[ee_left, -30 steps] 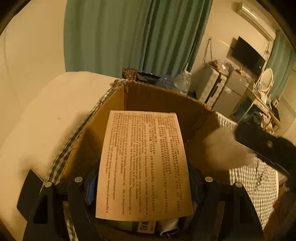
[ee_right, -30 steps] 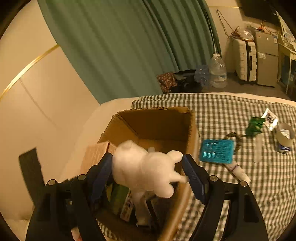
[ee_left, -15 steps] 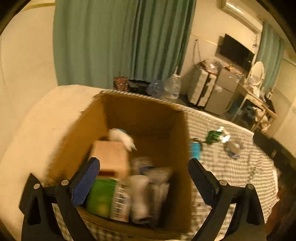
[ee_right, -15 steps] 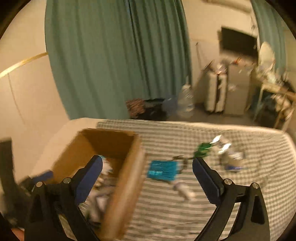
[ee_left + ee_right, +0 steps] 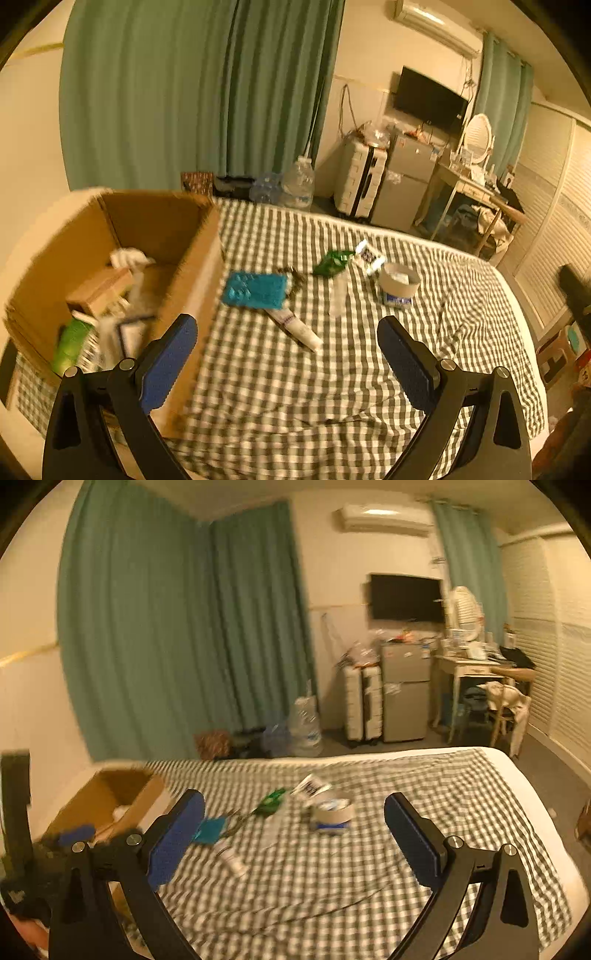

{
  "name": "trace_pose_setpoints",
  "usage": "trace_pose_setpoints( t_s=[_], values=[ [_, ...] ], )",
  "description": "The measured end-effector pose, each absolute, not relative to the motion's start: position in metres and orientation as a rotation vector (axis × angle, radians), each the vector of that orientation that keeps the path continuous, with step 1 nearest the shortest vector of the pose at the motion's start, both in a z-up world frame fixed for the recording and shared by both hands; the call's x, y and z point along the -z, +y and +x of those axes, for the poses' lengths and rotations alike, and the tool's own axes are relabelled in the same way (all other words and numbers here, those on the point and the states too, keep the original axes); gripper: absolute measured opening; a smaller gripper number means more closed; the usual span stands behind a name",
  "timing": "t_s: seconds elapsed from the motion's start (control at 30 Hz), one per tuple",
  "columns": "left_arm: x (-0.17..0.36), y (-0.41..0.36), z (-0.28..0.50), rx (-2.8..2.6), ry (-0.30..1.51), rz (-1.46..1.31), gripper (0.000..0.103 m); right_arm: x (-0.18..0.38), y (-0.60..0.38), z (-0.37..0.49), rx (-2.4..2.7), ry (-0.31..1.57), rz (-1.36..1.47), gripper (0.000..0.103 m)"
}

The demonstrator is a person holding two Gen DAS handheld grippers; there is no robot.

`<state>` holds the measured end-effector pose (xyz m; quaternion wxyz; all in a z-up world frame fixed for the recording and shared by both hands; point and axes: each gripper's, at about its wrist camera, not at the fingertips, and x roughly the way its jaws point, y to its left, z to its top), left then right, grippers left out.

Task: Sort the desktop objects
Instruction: 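Grasp white cream tube with left gripper while right gripper grasps round cardboard ring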

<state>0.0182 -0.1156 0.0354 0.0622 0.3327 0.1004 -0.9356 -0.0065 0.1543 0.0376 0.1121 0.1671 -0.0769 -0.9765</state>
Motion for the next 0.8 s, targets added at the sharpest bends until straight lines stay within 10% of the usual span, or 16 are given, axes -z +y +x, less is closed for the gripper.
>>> trace_pose_setpoints(
  t_s=[0.8],
  values=[
    [0.121,-0.107,-0.096,2.508,0.339,1.286,0.1,0.084,0.15,-0.142,2.753,-0.144,0.918,0.098]
  ],
)
